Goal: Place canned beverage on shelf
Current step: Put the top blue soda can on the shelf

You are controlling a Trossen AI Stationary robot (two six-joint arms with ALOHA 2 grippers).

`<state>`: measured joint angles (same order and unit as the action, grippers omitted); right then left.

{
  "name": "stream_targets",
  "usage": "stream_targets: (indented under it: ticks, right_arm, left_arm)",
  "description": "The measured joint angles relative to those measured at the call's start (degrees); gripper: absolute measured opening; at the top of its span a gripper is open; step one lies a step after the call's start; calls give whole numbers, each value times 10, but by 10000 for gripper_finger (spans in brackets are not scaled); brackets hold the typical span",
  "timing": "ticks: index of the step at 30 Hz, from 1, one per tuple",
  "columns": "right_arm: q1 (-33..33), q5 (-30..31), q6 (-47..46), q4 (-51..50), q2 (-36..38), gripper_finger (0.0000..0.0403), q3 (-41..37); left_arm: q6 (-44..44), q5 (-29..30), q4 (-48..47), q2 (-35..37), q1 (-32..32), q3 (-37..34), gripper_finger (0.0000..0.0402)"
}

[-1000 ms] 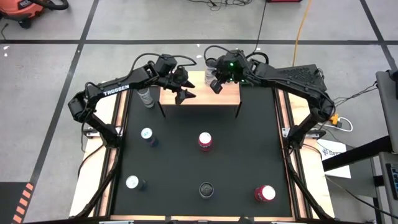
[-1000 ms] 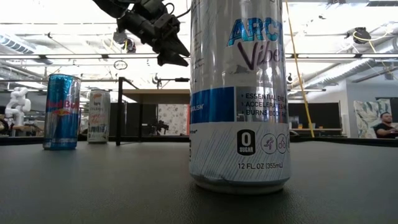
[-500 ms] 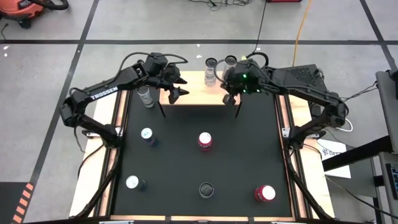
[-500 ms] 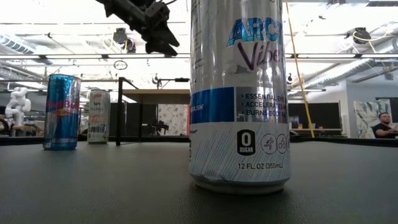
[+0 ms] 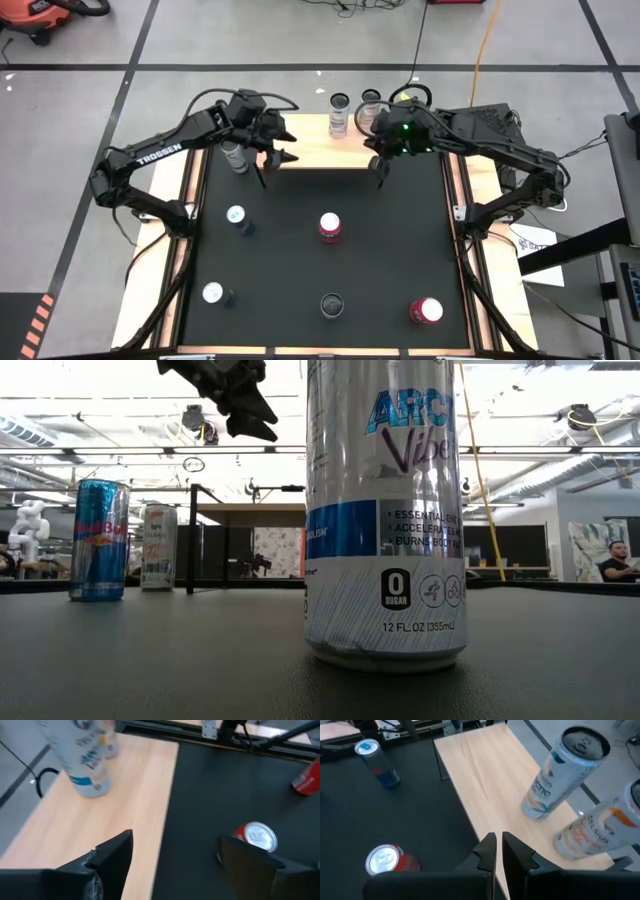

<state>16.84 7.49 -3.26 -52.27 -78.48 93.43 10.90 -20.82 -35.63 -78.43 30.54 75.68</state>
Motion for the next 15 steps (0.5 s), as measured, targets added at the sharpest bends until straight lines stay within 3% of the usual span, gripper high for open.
stream_targets:
  ticks: [15]
  right_arm:
    - [0, 0, -22, -34, 1, 13, 0]
  left_arm:
    - [6, 3, -130, 25, -60, 0, 314]
